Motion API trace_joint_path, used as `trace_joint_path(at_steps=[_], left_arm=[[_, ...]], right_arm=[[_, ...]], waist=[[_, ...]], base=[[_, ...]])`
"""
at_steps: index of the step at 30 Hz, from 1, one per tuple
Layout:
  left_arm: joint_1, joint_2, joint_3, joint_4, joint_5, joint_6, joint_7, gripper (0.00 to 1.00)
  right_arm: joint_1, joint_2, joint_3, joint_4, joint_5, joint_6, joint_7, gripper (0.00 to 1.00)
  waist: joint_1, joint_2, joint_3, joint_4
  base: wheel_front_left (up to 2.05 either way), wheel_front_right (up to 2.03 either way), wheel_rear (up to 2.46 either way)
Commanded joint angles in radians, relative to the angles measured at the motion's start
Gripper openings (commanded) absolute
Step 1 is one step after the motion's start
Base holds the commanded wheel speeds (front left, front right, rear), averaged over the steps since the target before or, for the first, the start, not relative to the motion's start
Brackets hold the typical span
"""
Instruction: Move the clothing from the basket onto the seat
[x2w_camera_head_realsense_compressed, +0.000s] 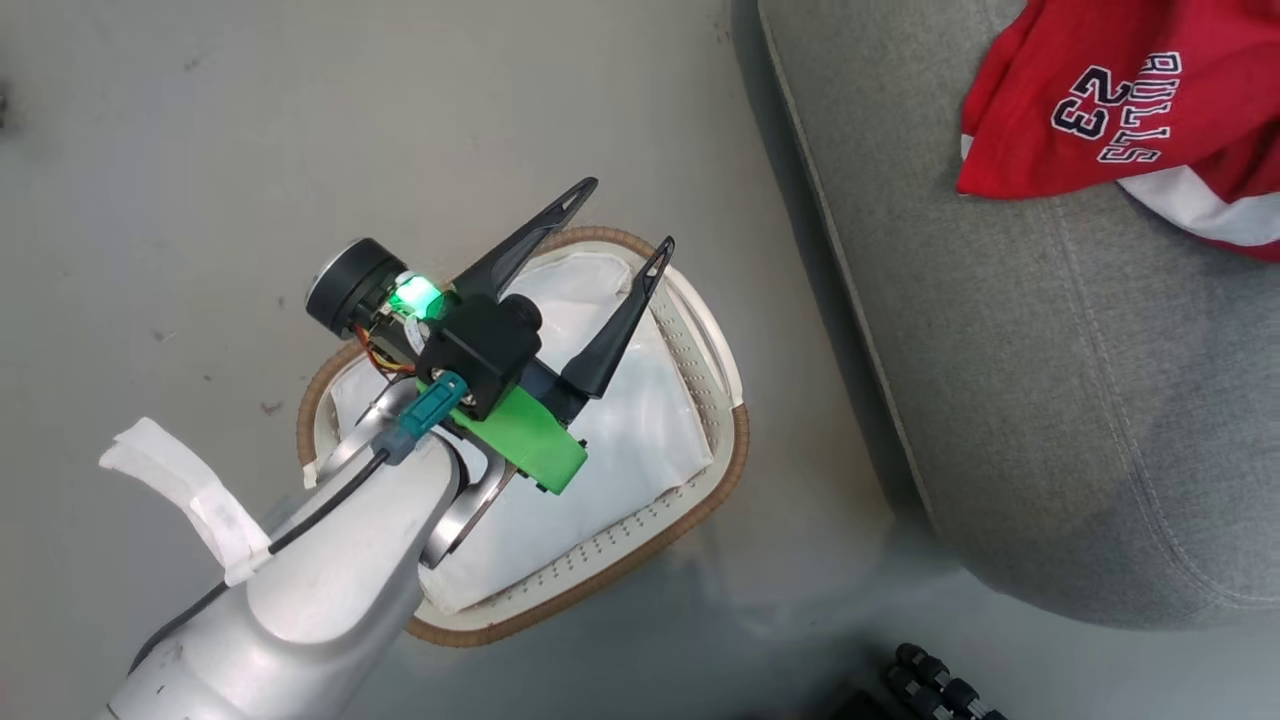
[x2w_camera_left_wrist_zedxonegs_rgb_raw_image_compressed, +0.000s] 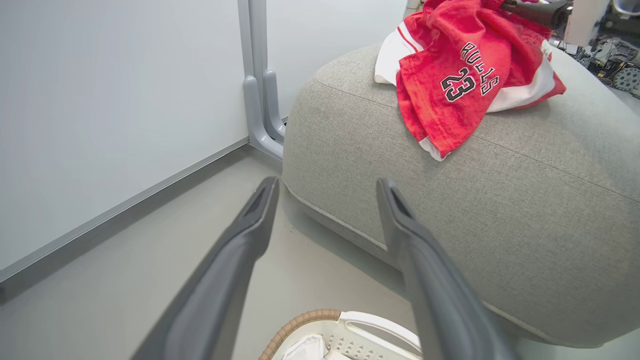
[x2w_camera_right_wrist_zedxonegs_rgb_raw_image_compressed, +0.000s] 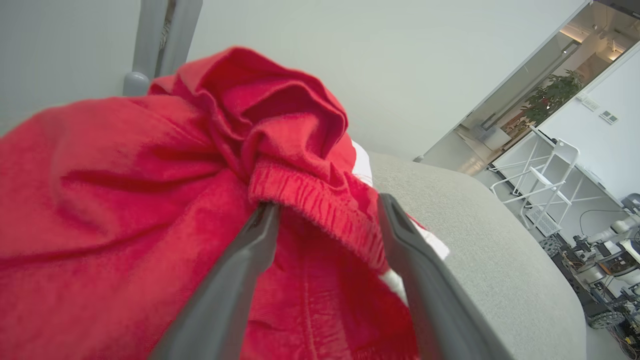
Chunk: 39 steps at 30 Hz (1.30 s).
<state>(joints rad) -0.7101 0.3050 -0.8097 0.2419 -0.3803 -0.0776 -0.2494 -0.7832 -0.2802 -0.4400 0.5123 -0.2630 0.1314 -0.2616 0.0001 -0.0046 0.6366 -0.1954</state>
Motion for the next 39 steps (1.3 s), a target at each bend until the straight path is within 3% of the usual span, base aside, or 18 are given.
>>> trace_joint_path(at_steps=[1, 6, 11, 24, 32, 39], left_arm=[[0.016, -0.006, 0.01, 0.009, -0.015, 0.005, -0.009, 1.0], [0.047, -0.044, 0.051, 0.055, -0.043, 0.007, -0.016, 1.0], [0.119, -0.093, 0.157, 0.048, -0.062, 0.005, -0.016, 1.0], [0.386, -0.178, 0.456, 0.096, -0.013, -0.009, -0.016, 1.0], [0.522, -0.201, 0.609, 0.089, 0.016, -0.021, -0.016, 1.0], [0.601, -0.223, 0.689, 0.07, 0.058, -0.035, -0.016, 1.0]], right_arm=[[0.027, -0.006, 0.015, -0.007, 0.013, -0.001, -0.005, 1.0], [0.081, -0.015, 0.068, -0.014, 0.031, -0.001, -0.005, 1.0], [0.101, -0.011, 0.123, -0.038, 0.05, -0.001, -0.005, 1.0], [0.217, 0.116, 0.247, -0.066, 0.111, -0.001, -0.005, 1.0], [0.34, 0.207, 0.265, -0.125, 0.144, -0.001, -0.005, 1.0], [0.464, 0.227, 0.313, -0.169, 0.216, -0.001, -0.005, 1.0]], waist=[[-0.0001, 0.0046, -0.058, -0.018], [-0.0001, 0.0046, -0.154, 0.002], [-0.0001, 0.0046, -0.257, 0.05], [-0.0001, 0.0046, -0.508, 0.243], [-0.0001, 0.0046, -0.573, 0.315], [-0.0001, 0.0046, -0.592, 0.347]], base=[[0.0, 0.0, 0.0], [0.0, 0.0, 0.0], [0.0, 0.0, 0.0], [0.0, 0.0, 0.0], [0.0, 0.0, 0.0], [0.0, 0.0, 0.0]])
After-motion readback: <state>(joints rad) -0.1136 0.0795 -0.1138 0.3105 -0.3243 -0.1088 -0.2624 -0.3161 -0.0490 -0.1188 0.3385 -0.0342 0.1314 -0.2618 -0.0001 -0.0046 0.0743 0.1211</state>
